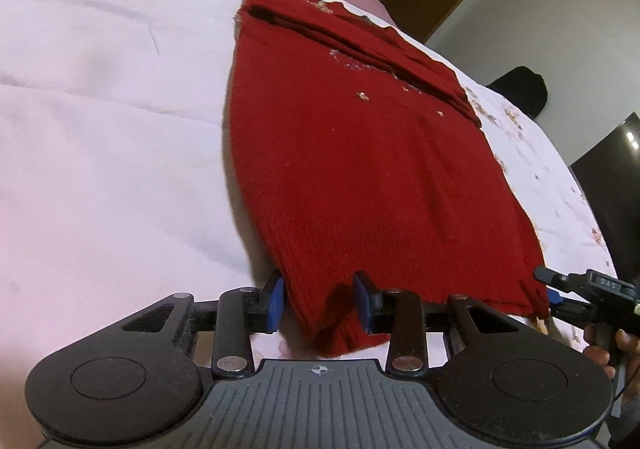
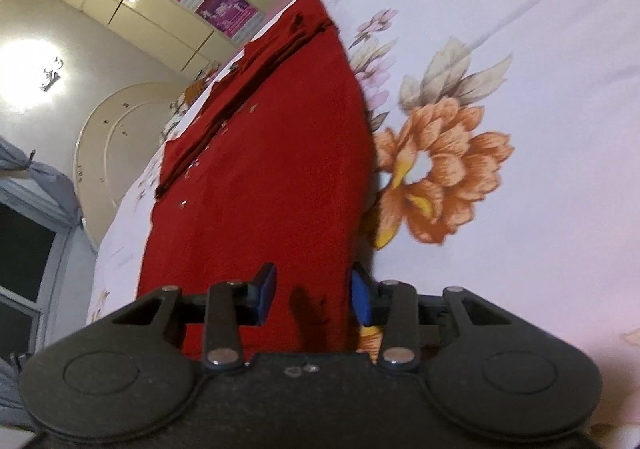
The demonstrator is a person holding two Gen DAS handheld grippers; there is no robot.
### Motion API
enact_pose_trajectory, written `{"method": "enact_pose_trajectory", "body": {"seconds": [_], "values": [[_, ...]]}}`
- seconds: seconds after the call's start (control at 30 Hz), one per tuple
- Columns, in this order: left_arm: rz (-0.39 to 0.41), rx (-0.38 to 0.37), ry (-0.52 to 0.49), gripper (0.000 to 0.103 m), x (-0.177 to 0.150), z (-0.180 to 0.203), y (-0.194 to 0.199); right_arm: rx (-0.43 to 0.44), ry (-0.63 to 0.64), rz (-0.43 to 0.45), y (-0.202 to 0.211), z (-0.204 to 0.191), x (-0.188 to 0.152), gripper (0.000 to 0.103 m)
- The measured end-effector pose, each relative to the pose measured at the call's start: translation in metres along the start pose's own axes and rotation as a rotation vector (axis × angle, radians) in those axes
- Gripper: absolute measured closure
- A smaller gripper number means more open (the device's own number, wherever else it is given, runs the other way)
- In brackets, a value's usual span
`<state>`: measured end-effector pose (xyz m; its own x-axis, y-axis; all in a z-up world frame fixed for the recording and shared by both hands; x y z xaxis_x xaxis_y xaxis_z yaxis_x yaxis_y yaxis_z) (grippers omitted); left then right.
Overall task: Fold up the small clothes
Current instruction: 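Grasp the red sweater hem with both grippers side by side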
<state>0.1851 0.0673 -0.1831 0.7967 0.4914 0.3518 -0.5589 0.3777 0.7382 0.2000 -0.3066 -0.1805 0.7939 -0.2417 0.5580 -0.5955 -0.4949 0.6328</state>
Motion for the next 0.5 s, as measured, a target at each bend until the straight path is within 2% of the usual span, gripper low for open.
{"method": "enact_pose_trajectory", "body": {"seconds": [0.2,0.3,0.5], "values": [[0.001,-0.089,0.053,0.066,0.006,-0.011,-0.004,0.064,-0.049,-0.007,-0.005,-0.001,-0.002,0.074],[-0.008,-0.136,0.106,0.066,0.007,-0.015,-0.007,0.07,-0.068,0.008,-0.003,0.002,0.0,0.075],[-0.032,-0.204,0.141,0.068,0.006,-0.01,-0.02,0.078,-0.09,0.008,-0.002,0.008,-0.002,0.075]]}}
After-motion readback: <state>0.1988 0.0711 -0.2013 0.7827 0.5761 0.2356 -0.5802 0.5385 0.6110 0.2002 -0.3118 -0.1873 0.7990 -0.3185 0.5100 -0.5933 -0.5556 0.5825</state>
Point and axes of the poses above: each gripper's, at about its wrist camera, not at the fingertips, and y roughly against the way its jaws point, z to its right, x to its top, the point moved 6 cm from there along -y, roughly the way its jaws point, and after that the axes turned 15 degrees about y, right-handed, at the moved point
